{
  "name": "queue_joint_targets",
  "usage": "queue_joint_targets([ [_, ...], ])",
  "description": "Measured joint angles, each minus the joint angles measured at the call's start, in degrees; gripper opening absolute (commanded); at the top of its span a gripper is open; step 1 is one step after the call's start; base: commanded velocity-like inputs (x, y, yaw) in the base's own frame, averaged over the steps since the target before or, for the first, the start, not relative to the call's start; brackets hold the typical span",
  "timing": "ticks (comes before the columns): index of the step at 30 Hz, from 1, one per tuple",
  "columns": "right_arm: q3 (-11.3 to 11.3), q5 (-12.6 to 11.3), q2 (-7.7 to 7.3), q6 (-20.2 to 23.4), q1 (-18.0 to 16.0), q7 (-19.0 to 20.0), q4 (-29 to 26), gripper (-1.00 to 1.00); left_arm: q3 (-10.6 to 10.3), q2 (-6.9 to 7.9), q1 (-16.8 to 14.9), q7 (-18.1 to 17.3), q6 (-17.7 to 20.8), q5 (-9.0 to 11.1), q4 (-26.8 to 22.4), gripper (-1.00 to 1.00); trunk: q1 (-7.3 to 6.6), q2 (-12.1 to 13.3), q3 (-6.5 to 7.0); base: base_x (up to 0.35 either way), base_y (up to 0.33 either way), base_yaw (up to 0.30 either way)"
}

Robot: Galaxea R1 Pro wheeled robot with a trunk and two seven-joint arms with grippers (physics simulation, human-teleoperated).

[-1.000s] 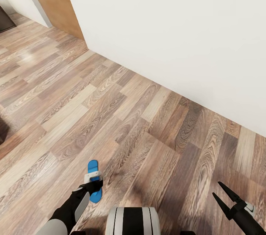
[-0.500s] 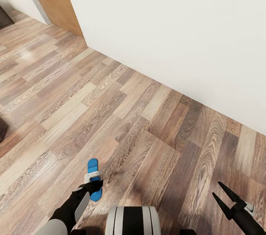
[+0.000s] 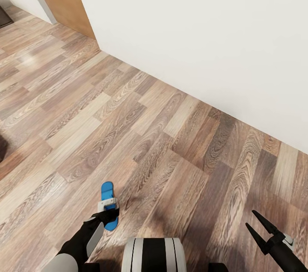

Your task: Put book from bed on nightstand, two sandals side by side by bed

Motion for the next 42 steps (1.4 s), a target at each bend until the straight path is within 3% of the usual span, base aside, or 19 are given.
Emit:
queue_joint_targets([
  [16, 0.00, 0.00, 0.10, 0.00, 0.00, 0.00, 0.00, 1.00, 0.00, 0.00, 0.00, 0.06, 0.00, 0.00, 0.09, 1.00, 0.00, 0.00, 0.00, 0.000, 0.000, 0.000],
  [17, 0.00, 0.00, 0.10, 0.00, 0.00, 0.00, 0.00, 1.00, 0.00, 0.00, 0.00, 0.07, 0.00, 0.00, 0.09, -1.00, 0.00, 0.00, 0.00, 0.000, 0.000, 0.000],
  [38, 0.00, 0.00, 0.10, 0.00, 0.00, 0.00, -0.06, 1.00, -0.07, -0.08, 0.00, 2.14, -0.09, 0.25, 0.10, -1.00, 0.00, 0.00, 0.00, 0.000, 0.000, 0.000],
  [42, 0.00, 0.00, 0.10, 0.00, 0.00, 0.00, -0.05, 1.00, -0.07, -0.09, 0.00, 2.09, -0.07, 0.26, 0.10, -1.00, -0.08, 0.04, 0.66, 0.000, 0.000, 0.000],
])
